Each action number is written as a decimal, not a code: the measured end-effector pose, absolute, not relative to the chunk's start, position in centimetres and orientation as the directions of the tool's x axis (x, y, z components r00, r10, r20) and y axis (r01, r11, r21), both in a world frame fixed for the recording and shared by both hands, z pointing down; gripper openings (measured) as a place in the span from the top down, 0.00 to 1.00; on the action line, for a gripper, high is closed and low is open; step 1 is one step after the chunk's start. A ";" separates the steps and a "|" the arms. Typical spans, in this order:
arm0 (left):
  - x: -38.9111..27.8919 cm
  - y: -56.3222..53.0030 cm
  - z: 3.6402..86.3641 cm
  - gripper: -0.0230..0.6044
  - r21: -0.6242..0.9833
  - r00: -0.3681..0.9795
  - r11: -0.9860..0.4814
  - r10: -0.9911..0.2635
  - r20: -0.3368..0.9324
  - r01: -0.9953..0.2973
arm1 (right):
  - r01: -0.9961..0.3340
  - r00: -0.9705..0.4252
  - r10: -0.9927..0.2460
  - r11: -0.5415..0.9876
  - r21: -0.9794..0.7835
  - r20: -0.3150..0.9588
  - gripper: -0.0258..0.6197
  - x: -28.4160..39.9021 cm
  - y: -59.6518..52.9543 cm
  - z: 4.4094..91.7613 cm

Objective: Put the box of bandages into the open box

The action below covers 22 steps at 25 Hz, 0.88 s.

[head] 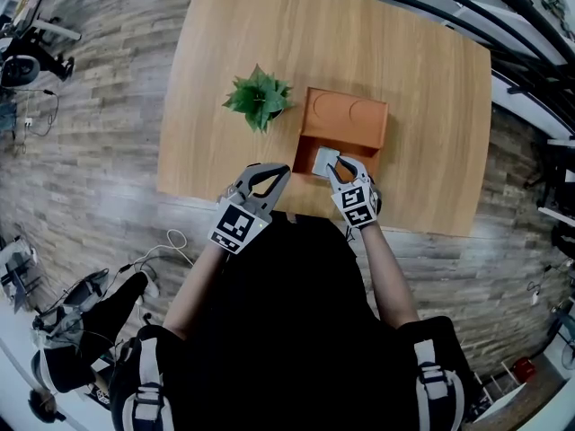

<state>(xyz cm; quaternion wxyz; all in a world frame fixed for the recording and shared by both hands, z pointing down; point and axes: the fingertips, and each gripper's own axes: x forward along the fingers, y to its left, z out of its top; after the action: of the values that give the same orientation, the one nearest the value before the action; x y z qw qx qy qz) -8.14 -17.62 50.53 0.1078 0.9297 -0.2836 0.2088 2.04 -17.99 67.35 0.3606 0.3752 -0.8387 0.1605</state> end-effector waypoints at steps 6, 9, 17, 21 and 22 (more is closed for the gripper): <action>-8.0 -17.8 50.3 0.93 0.075 0.751 -0.811 -0.496 0.435 -0.579 | -0.733 -0.499 -0.511 0.680 -0.026 0.701 0.82 1.7 -17.5 66.0; -7.8 -17.8 50.2 0.93 0.074 0.754 -0.813 -0.497 0.429 -0.578 | -0.718 -0.520 -0.501 0.695 -0.036 0.692 0.88 1.6 -16.7 65.4; -6.8 -17.1 50.2 0.93 0.088 0.767 -0.816 -0.494 0.410 -0.572 | -0.713 -0.546 -0.482 0.697 -0.078 0.685 0.92 1.9 -14.6 63.9; -6.5 -16.8 50.3 0.93 0.090 0.771 -0.815 -0.498 0.397 -0.573 | -0.702 -0.553 -0.510 0.711 -0.039 0.659 0.92 2.1 -14.3 62.4; -6.5 -16.6 50.3 0.93 0.091 0.770 -0.812 -0.502 0.395 -0.576 | -0.699 -0.557 -0.513 0.714 -0.035 0.653 0.92 2.1 -14.2 61.9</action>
<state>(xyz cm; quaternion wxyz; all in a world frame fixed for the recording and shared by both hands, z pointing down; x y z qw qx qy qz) -6.46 -16.64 50.32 0.1038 0.9349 -0.2881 0.1792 2.12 -14.20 61.95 0.3168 0.3482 -0.8700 0.1470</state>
